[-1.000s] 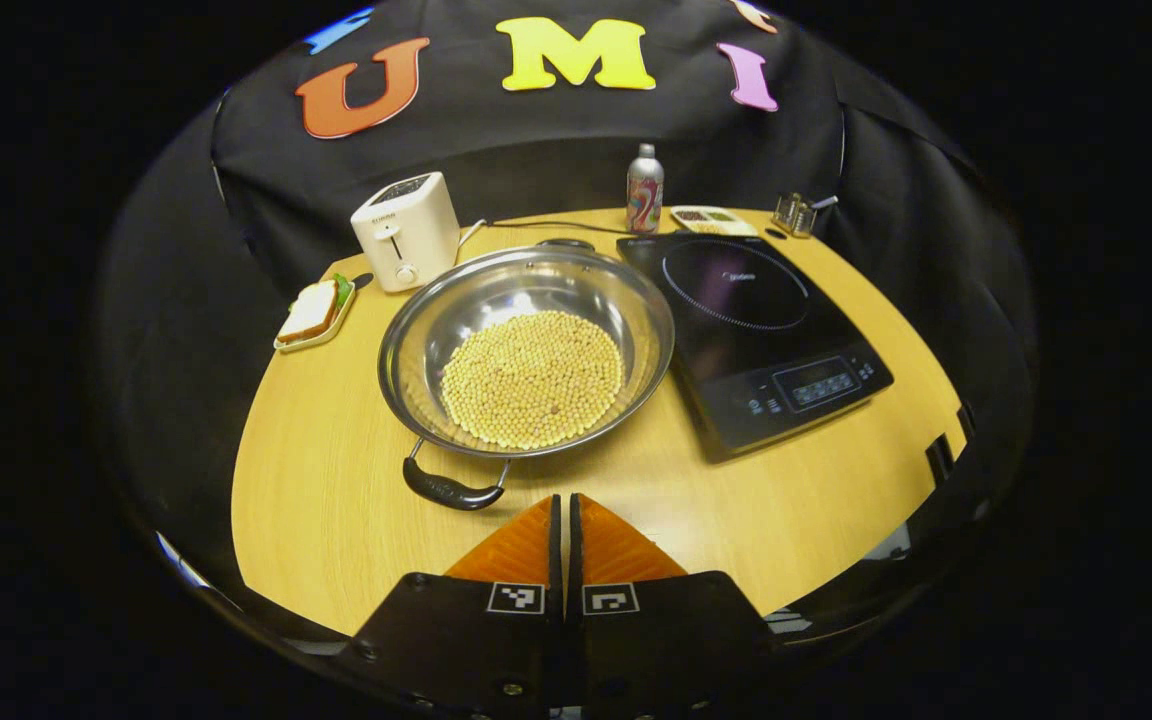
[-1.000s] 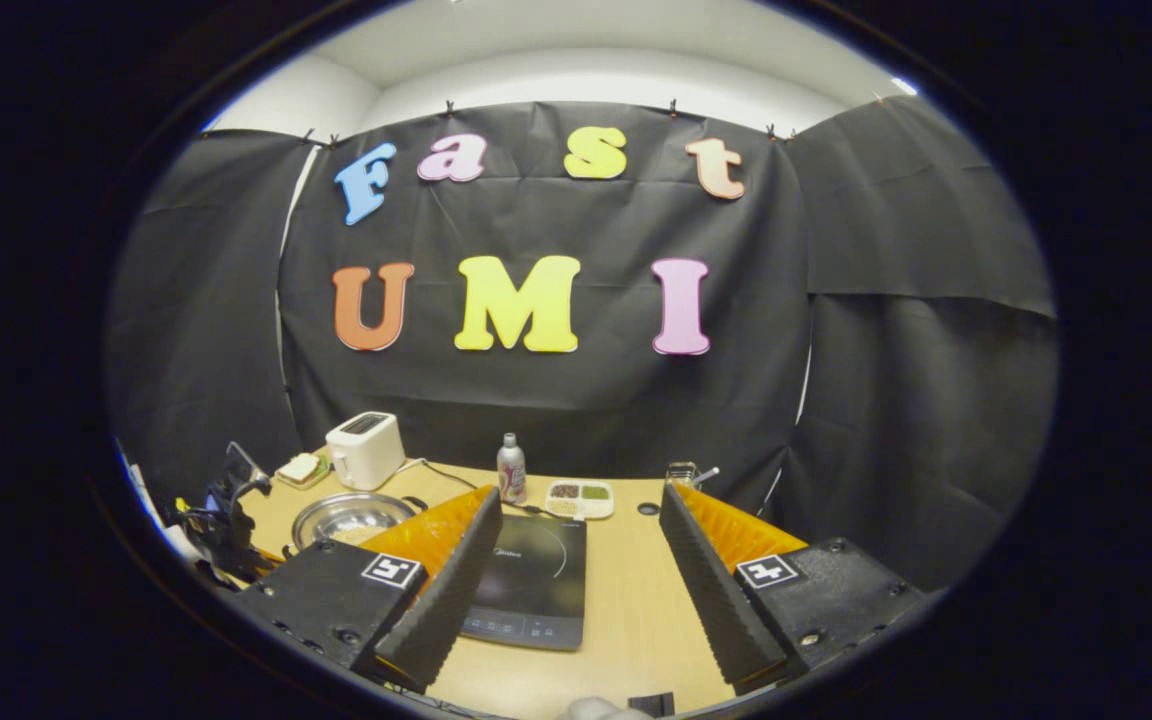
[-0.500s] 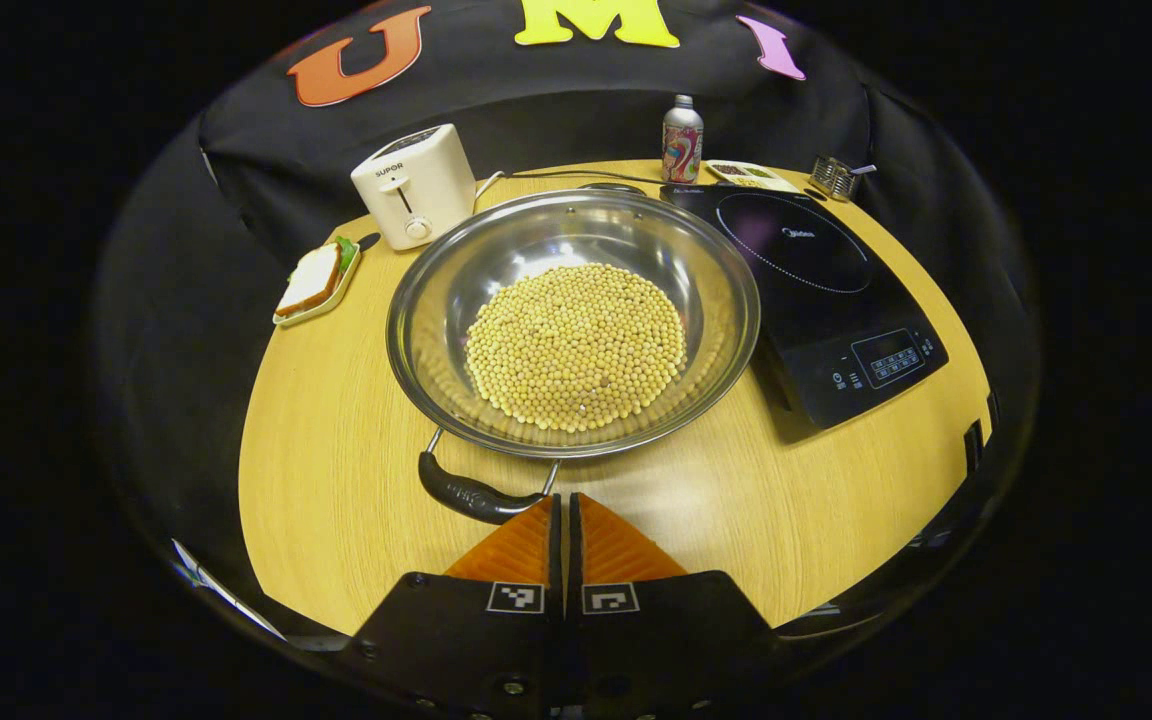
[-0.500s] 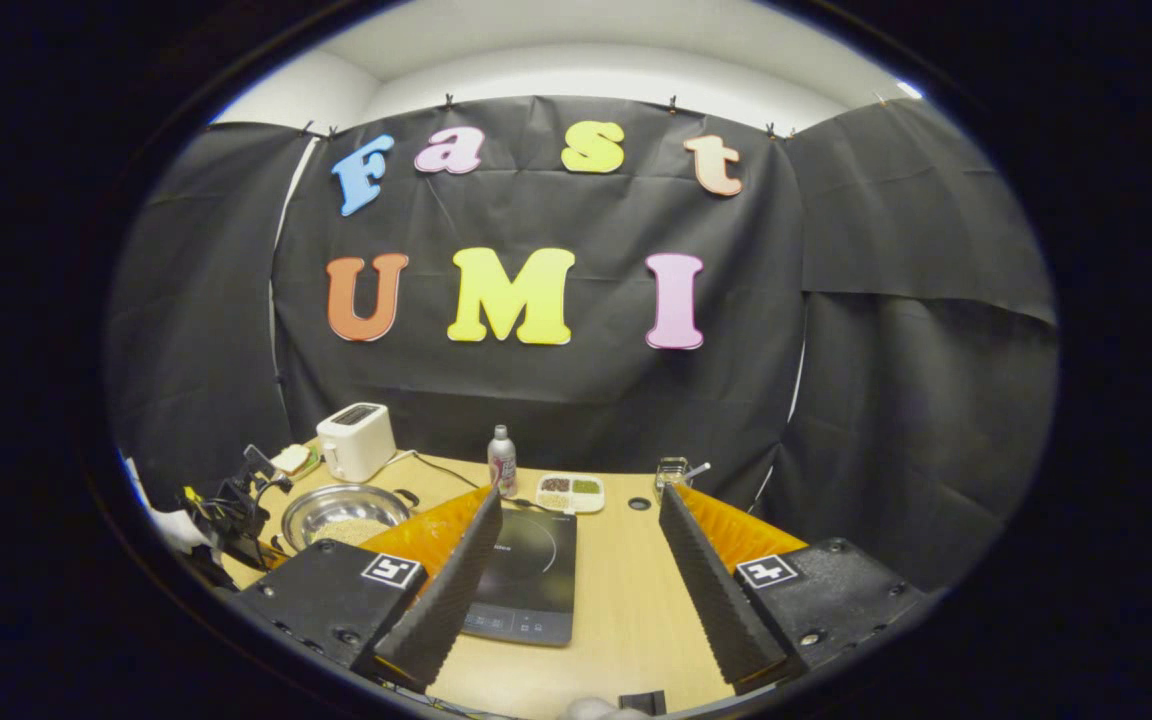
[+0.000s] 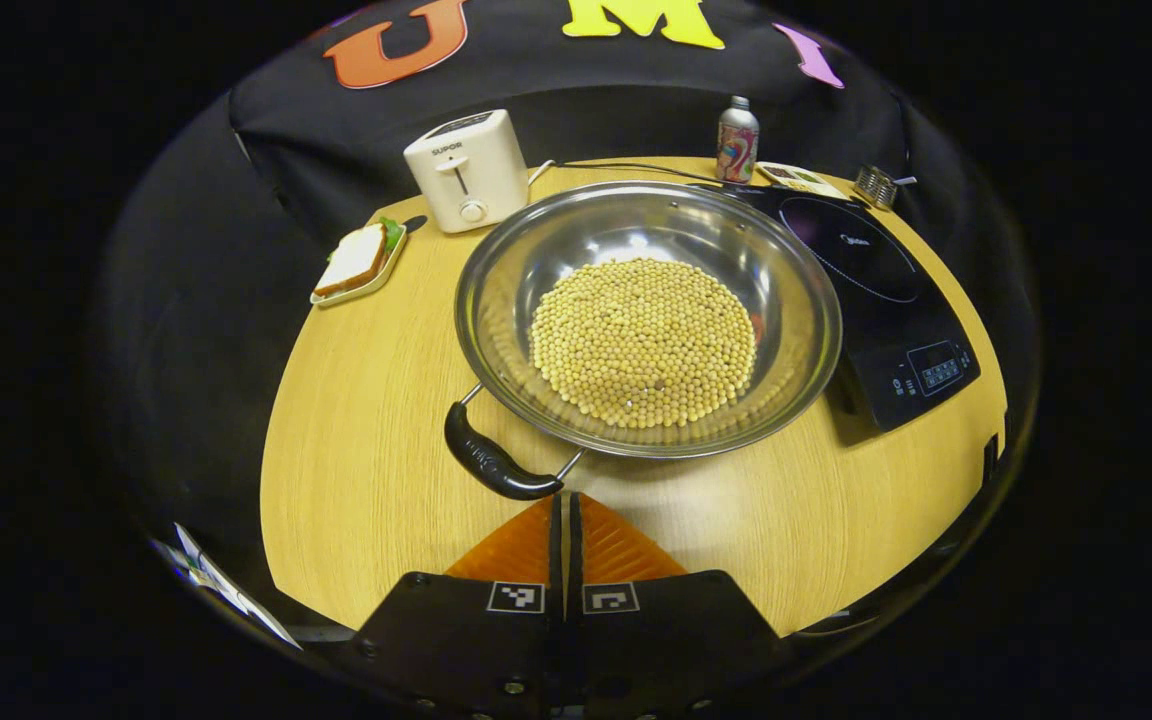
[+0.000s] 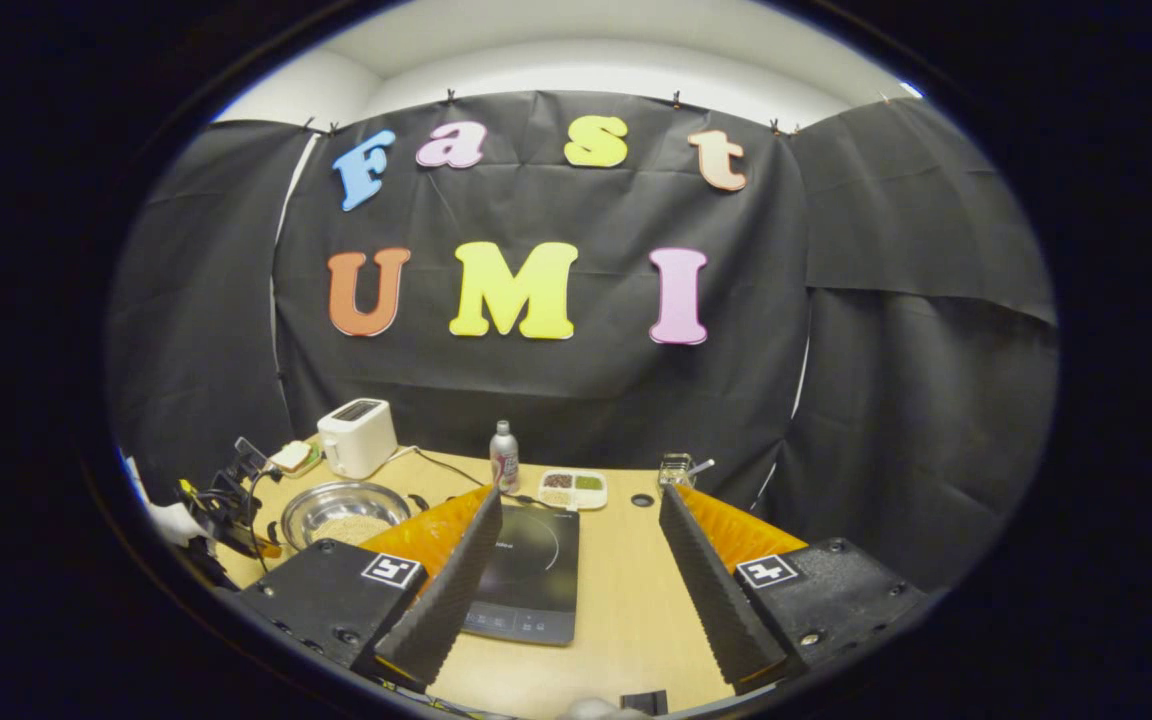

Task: First push the handle of the pot to place it horizontally, then grasp the pot with both hands and set it on the induction cooktop.

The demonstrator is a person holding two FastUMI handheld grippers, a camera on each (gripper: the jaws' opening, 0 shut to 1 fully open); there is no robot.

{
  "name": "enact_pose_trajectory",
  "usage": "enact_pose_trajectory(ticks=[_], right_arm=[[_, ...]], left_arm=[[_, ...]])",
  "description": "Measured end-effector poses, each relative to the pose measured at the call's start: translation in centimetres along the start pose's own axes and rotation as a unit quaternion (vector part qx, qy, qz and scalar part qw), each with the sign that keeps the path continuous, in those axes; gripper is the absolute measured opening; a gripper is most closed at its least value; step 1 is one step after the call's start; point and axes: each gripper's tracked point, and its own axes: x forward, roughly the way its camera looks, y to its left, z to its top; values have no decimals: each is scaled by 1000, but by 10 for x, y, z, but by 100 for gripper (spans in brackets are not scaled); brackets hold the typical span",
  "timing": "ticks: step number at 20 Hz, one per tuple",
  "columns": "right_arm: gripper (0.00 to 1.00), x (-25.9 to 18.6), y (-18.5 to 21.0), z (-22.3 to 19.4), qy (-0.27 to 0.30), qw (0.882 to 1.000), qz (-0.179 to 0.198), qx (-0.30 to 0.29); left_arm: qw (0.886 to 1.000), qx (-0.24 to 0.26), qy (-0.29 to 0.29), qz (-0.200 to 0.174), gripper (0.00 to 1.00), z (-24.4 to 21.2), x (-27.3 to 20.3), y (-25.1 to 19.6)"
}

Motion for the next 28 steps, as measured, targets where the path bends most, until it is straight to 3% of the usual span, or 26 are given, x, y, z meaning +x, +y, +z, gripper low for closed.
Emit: enact_pose_trajectory(ticks=[3,4,7,8,9,28], right_arm=[[99,2,4,0,2,1000,3,-6],[99,2,5,1,2,1000,4,-8],[99,2,5,-2,4,1000,4,-10],[99,1,5,-2,5,1000,4,-10],[99,1,5,-3,6,1000,3,-11],[99,-1,10,-11,29,999,-4,-28]], left_arm=[[1000,-13,-1,2,10,4,3,8],[1000,-14,0,3,0,4,4,10],[1000,-28,-1,4,0,9,7,16],[999,-37,-2,2,9,10,7,18],[999,-43,-1,1,0,11,8,20],[994,-104,-18,35,0,53,32,85]])
